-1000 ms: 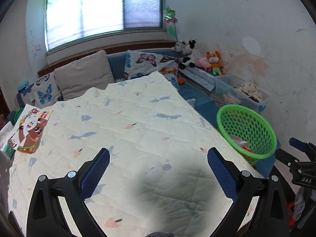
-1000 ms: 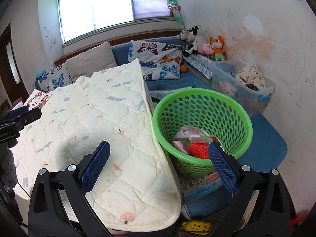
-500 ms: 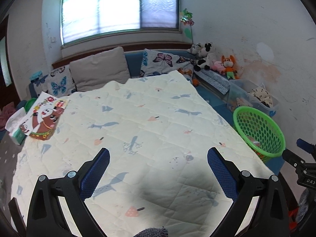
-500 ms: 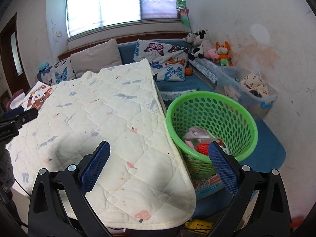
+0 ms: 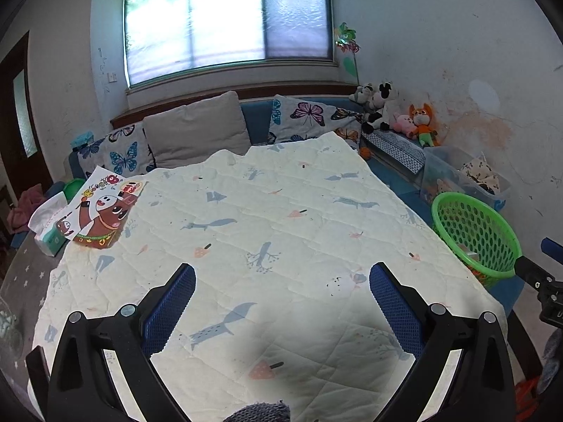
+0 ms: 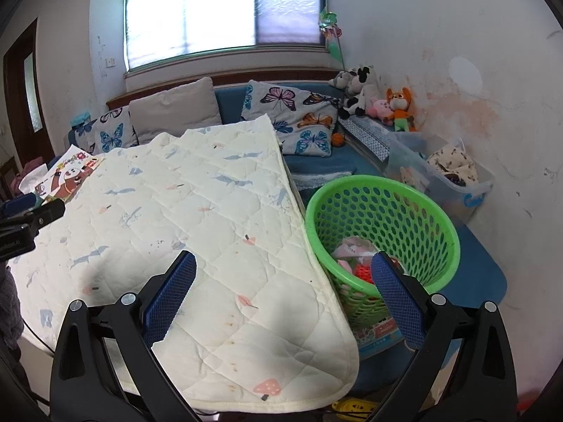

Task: Collect trash

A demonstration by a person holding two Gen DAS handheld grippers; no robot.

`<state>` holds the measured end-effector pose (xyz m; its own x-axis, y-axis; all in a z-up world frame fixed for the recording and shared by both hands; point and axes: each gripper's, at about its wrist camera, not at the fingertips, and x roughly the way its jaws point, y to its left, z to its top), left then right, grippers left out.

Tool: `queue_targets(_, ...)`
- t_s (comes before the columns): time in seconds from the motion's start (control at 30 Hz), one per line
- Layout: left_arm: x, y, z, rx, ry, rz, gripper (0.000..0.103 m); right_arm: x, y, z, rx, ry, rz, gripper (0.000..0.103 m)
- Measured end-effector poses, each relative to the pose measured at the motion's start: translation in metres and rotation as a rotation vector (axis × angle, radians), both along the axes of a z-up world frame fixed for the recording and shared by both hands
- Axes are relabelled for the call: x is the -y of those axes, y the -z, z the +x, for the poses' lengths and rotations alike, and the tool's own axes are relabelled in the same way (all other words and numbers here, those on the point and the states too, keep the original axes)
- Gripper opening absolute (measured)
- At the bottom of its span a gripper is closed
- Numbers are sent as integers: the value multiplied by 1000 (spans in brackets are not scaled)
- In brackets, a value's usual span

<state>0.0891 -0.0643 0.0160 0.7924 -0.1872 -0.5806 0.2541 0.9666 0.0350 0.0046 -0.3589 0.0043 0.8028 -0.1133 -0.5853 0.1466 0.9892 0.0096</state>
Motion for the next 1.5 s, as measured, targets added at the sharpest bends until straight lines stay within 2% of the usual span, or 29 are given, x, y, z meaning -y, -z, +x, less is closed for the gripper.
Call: queue_targets(1.5, -14, 5, -9, -3, -95, -2, 96, -22, 2, 4, -1, -61, 22, 99)
